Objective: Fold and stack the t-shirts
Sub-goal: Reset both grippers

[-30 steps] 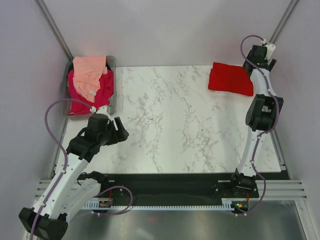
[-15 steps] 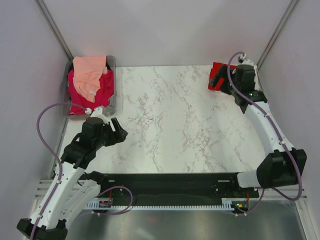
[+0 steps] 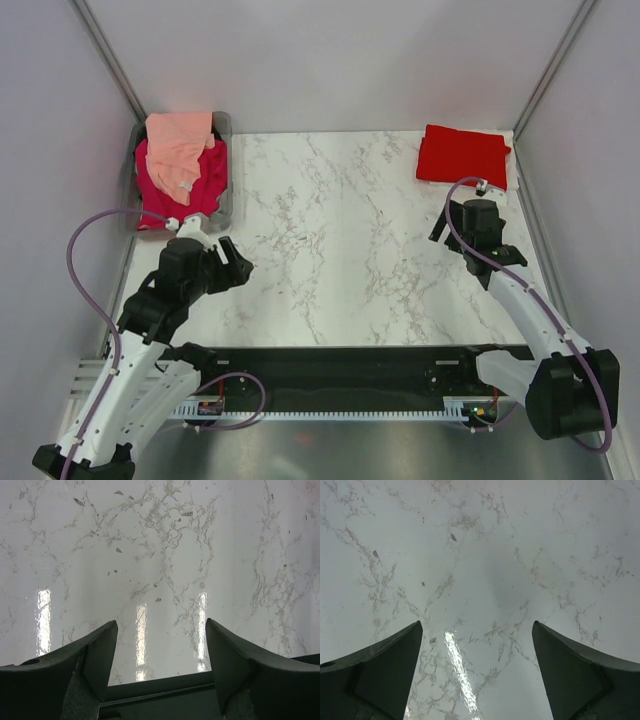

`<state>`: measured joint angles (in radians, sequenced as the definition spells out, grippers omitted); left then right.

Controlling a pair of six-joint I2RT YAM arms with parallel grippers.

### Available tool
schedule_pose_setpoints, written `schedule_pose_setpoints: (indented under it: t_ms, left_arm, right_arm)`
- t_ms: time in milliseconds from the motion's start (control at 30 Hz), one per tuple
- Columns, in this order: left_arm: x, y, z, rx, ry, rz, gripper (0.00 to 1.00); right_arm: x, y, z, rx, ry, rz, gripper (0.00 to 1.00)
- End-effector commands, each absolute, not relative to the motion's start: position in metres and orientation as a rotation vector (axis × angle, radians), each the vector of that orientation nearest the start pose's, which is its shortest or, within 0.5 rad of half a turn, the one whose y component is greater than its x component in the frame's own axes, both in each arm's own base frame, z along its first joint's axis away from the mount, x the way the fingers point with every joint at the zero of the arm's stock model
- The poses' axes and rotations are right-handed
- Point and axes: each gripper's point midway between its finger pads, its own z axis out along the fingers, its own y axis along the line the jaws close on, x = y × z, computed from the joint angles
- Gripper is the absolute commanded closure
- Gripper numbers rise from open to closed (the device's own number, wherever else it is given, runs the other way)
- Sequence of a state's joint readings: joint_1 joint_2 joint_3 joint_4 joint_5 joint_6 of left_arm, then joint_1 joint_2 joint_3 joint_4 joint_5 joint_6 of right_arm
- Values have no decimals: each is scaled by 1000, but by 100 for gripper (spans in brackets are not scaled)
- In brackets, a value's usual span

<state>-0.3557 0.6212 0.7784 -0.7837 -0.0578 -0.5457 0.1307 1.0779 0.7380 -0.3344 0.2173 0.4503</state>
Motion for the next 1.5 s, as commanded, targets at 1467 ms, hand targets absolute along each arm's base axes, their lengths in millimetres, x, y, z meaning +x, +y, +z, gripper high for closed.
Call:
schedule_pose_setpoints:
  t_ms: [1467]
  left_arm:
    - [204,-82,199,-258,2163,-423,22]
  right_arm:
    - [369,-21,94,270,1632,-184,2]
